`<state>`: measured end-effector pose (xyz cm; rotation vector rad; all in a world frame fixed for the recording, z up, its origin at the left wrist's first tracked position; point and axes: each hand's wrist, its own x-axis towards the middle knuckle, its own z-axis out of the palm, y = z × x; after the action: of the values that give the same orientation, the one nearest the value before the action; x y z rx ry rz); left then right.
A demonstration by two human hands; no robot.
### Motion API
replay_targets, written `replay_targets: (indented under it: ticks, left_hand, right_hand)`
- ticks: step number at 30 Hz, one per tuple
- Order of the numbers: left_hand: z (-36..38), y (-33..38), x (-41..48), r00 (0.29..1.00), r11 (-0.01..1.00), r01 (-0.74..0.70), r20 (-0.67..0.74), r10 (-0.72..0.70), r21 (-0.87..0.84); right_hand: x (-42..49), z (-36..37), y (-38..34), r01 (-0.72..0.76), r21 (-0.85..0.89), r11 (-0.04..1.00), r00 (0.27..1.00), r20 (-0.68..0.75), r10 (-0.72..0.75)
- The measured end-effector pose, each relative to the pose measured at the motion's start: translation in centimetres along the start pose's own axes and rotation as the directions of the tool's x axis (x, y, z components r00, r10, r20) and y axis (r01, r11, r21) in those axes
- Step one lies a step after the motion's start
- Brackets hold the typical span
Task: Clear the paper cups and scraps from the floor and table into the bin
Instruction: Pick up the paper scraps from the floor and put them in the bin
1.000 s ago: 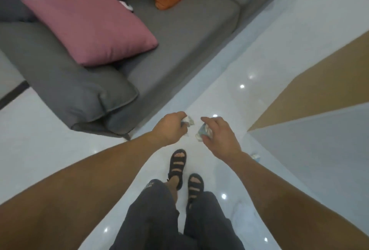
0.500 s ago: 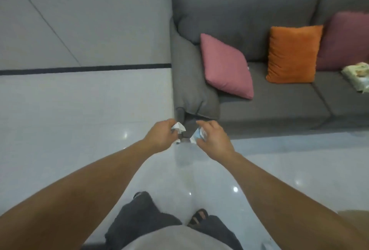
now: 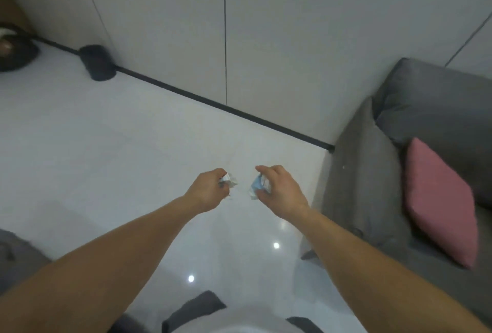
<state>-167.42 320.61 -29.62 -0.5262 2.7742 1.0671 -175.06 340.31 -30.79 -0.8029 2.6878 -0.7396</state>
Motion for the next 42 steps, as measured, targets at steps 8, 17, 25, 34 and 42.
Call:
replay_targets:
  ticks: [8, 17, 25, 34, 42]
  left_hand:
    - [-9.8, -8.2, 7.3, 0.980, 0.990, 0.134, -0.146, -0.137, -0.031]
    - [-16.4, -12.2, 17.4, 0.899, 0.939, 0.319, -0.272, -0.343, -0.130]
    - [-24.2, -20.1, 22.8, 0.748, 0.850, 0.456, -0.404, -0.526, -0.264]
    - [-36.5, -33.0, 29.5, 0.711, 0.821, 0.447, -0.415, -0.567, -0.355]
    - [-48.1, -41.3, 37.4, 0.714, 0.818, 0.455, -0.406, -0.571, -0.351]
  right_hand:
    - [13.6, 3.3, -6.8, 0.131, 0.015, 0.991, 0.985, 0.114, -0.132]
    - [32.6, 4.0, -11.7, 0.344, 0.026, 0.939, 0.902, 0.268, -0.338]
    - [45.6, 8.2, -19.9, 0.510, 0.057, 0.858, 0.785, 0.376, -0.492]
    - [58.5, 15.7, -33.9, 0.544, 0.076, 0.836, 0.752, 0.397, -0.526]
    - [69.8, 20.2, -42.8, 0.528, 0.088, 0.845, 0.771, 0.369, -0.520]
